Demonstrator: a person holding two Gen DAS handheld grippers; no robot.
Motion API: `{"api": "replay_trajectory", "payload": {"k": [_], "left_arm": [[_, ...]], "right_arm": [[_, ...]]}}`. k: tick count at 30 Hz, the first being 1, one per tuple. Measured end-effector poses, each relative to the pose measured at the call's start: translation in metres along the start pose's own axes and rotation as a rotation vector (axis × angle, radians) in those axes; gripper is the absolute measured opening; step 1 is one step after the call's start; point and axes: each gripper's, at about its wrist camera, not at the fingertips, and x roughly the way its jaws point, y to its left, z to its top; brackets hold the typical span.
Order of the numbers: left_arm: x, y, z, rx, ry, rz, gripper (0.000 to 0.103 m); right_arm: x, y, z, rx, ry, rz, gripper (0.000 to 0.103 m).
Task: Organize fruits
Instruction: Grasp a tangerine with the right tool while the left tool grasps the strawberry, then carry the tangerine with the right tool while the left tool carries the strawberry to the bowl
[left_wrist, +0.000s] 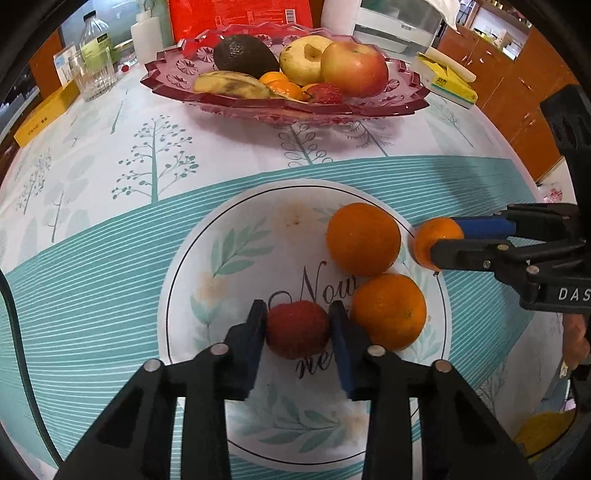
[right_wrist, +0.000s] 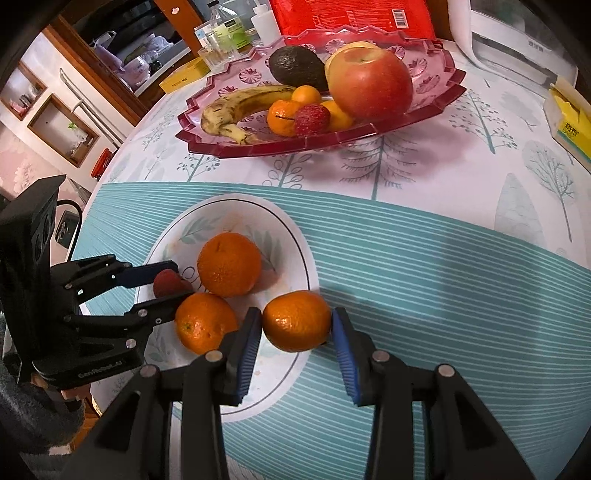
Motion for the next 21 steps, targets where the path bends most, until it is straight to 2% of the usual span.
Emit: {"api": "replay_trajectory", "payload": {"k": [13, 21], "left_arm": [[-0.009, 0.012, -0.011, -0.087, -0.014, 0.033, 0.032], [-0.041, 0.027, -0.013, -0.169, -0.059, 0.072, 0.031]], "right_arm": [[0.002, 0.009, 0.002, -0.010, -0.018, -0.030, 0.039], [-0.020, 0.025, 0.002, -0.045, -0.070, -0.024, 0.039]]}}
